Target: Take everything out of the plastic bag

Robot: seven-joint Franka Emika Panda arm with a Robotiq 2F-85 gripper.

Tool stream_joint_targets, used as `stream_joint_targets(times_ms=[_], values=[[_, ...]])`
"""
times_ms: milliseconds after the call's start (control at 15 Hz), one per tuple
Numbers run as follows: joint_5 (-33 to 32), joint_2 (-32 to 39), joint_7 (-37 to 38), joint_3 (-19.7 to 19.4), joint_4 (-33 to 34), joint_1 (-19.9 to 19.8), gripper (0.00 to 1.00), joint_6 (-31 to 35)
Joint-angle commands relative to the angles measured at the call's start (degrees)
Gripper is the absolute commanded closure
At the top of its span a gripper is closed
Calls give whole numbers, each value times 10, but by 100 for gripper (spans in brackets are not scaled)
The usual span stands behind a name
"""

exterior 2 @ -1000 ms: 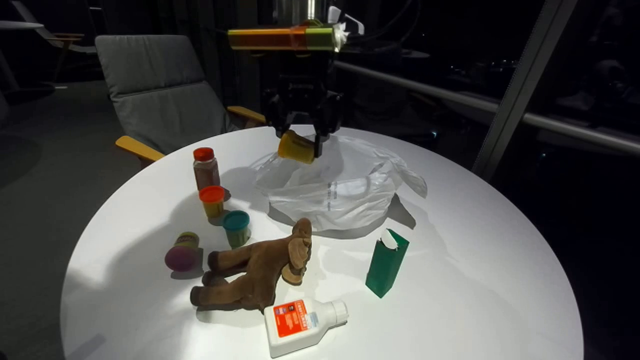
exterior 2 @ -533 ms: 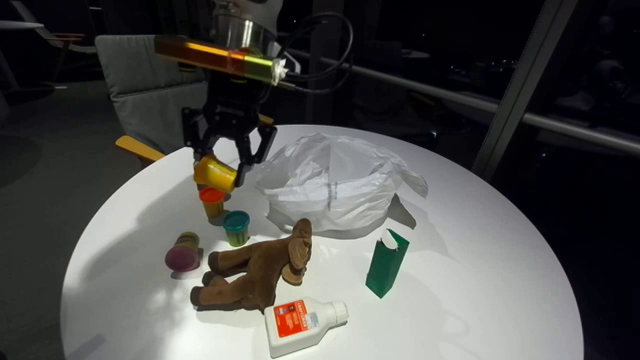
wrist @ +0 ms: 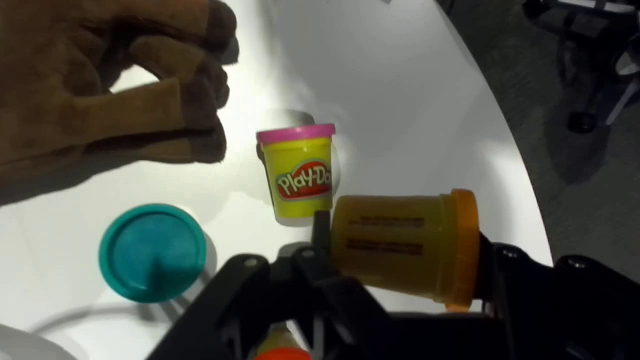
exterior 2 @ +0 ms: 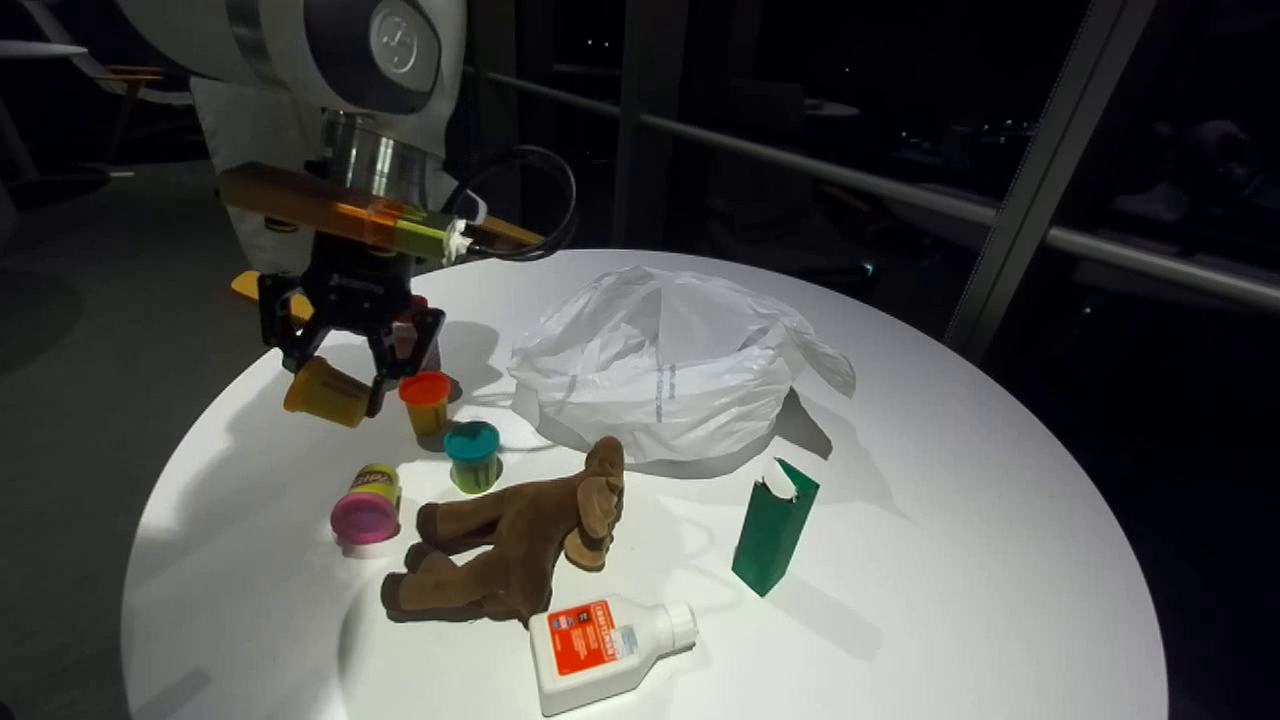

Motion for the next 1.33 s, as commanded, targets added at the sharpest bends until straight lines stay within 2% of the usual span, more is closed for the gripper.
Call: stream_joint_targets(times_ms=[0,267,533,600,667,733,867,933,1133,1267], values=[[-6,36,6,1,11,18,66,62],[-39,61,18,-9,5,40,66,124],[-115,74,71,-45,-5,74,66,204],[-133,74,84,-54,-7,82,56,214],[-148,72,97,-64,-8,88,16,221],[-159,70,109,-71,-9,94,16,222],[-166,57,125,-79,-11,94,2,202],[-160,48,125,-77,-11,87,0,181],[-150,13,130,-82,-19,70,0,147],[-143,-18,120,-83,-18,52,0,95]])
